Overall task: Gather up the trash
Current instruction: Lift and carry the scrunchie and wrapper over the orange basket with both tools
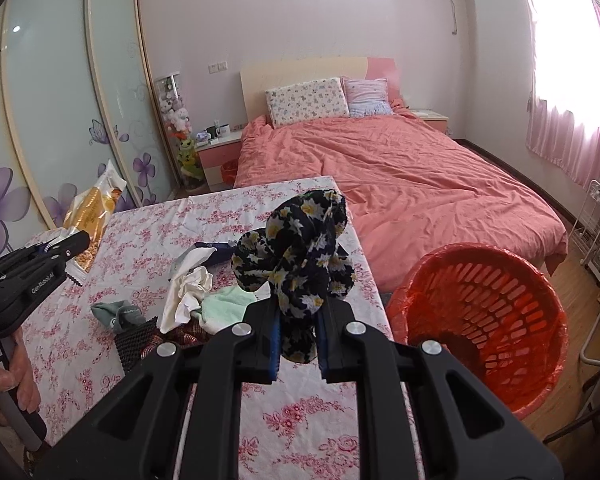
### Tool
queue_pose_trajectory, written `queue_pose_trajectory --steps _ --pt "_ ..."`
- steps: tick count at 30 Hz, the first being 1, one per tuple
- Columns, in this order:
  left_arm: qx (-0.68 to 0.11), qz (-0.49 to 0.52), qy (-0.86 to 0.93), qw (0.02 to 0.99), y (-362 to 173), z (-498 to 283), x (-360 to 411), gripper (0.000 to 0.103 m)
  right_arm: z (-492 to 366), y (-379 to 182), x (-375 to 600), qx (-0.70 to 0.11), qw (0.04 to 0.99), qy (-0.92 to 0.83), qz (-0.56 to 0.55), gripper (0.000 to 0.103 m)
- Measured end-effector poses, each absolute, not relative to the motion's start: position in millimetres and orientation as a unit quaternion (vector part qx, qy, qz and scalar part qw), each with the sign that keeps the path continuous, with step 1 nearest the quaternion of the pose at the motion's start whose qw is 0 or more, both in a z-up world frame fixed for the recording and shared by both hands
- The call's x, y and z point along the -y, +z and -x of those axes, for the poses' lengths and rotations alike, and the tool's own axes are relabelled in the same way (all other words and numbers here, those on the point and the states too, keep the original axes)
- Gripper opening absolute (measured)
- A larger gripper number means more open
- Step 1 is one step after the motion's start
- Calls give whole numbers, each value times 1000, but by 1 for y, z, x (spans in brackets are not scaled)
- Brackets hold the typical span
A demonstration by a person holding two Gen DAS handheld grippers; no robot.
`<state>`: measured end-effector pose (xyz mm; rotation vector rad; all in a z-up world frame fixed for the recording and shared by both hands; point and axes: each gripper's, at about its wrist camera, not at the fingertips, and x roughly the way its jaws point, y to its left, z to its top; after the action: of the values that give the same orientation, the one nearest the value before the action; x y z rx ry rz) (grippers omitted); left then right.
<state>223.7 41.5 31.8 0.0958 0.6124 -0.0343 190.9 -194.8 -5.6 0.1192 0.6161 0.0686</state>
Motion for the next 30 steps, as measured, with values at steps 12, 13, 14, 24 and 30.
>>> queue_pose_trajectory --steps 12,13,14,24,30 --pt "-298 -58 -71 950 34 -213 16 16 -168 0 232 -288 954 4 -78 14" --pt "-298 -60 -77 949 34 -213 23 16 -166 0 234 -287 955 0 -78 14" --pt "-298 -61 -83 949 33 -212 31 16 -164 -1 238 -286 955 -4 -80 14" --pt "-302 -72 -149 939 26 -205 99 16 -151 -5 281 -283 953 -35 -105 14" --pt "-306 -75 -189 930 19 -203 139 16 -148 -10 307 -283 950 -53 -119 14"
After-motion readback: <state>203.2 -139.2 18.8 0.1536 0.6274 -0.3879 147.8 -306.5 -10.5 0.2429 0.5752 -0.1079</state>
